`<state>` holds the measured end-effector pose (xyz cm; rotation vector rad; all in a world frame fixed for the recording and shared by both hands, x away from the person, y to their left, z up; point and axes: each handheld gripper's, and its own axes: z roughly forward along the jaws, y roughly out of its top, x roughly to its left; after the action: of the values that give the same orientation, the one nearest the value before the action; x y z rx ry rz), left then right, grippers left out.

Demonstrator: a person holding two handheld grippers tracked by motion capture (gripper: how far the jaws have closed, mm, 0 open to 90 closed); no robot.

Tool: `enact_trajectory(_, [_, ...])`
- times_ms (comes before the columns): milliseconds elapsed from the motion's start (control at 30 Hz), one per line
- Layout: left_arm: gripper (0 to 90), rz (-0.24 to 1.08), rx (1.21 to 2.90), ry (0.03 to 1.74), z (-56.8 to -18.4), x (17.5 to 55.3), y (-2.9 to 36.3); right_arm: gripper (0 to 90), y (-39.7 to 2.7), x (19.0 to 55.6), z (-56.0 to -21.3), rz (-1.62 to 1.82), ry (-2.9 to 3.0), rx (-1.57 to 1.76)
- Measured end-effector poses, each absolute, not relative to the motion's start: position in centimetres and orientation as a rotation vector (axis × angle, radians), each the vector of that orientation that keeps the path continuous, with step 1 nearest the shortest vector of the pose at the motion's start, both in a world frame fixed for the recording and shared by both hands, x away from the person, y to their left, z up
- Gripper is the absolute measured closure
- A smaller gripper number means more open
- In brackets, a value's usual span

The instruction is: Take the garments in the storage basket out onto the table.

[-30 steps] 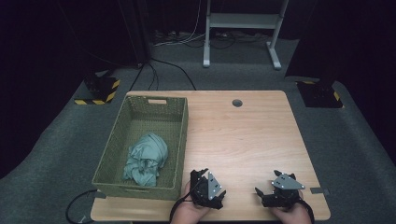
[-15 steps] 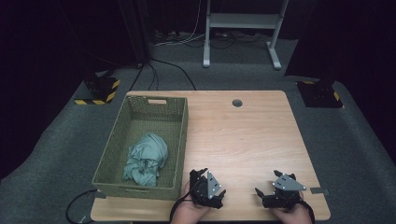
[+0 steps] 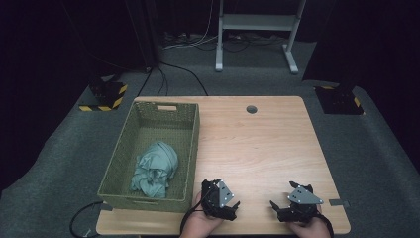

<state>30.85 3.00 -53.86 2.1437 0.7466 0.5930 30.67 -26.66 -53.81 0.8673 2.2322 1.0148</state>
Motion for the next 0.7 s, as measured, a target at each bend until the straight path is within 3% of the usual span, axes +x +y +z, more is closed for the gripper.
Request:
enact_trajectory(300, [1.9,0.492,2.133,0.77,-53.4,31.5,3.2,1.4,-26.9,30.7,-53.8,1.037,2.226,0.877])
enact_trajectory(700, [2.2,0.463,2.108,0.736,-50.9,31.3,2.9,1.4,-27.0,30.8,-53.7,1.051,2.225,0.891])
